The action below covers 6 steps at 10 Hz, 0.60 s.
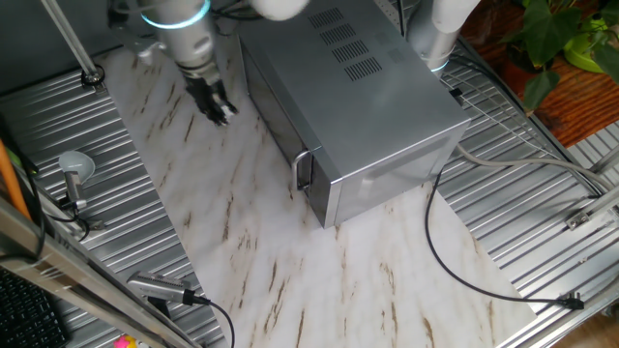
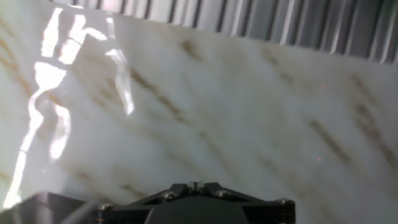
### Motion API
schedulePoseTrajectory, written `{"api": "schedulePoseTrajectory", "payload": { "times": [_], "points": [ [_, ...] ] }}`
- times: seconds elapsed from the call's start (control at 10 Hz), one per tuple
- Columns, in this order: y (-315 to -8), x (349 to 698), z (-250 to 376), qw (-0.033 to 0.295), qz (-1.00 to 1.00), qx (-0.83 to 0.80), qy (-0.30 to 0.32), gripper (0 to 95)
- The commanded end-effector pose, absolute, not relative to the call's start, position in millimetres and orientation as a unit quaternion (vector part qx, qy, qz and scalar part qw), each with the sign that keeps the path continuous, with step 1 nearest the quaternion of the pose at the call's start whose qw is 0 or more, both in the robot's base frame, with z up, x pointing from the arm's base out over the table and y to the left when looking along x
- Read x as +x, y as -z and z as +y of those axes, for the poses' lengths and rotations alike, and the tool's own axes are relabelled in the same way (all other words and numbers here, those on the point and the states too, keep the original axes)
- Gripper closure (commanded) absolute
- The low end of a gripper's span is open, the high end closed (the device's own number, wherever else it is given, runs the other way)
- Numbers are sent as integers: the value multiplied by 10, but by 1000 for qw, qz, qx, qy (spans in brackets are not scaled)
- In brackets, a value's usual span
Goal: Open the microwave door
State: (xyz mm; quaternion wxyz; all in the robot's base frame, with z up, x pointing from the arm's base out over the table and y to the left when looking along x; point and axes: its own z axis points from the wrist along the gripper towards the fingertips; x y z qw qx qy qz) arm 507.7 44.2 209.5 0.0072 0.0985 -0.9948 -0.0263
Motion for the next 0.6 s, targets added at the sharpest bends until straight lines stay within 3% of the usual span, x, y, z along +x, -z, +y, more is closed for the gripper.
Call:
{"api": "schedulePoseTrajectory", "payload": {
  "times": [0.1,0.4,0.6],
  "points": [
    [-2194,4884,836,16,-998,67,6,950],
    [-2177,4820,906,16,-998,64,7,950],
    [-2149,4767,932,-2,-998,59,-2,950]
  ]
}}
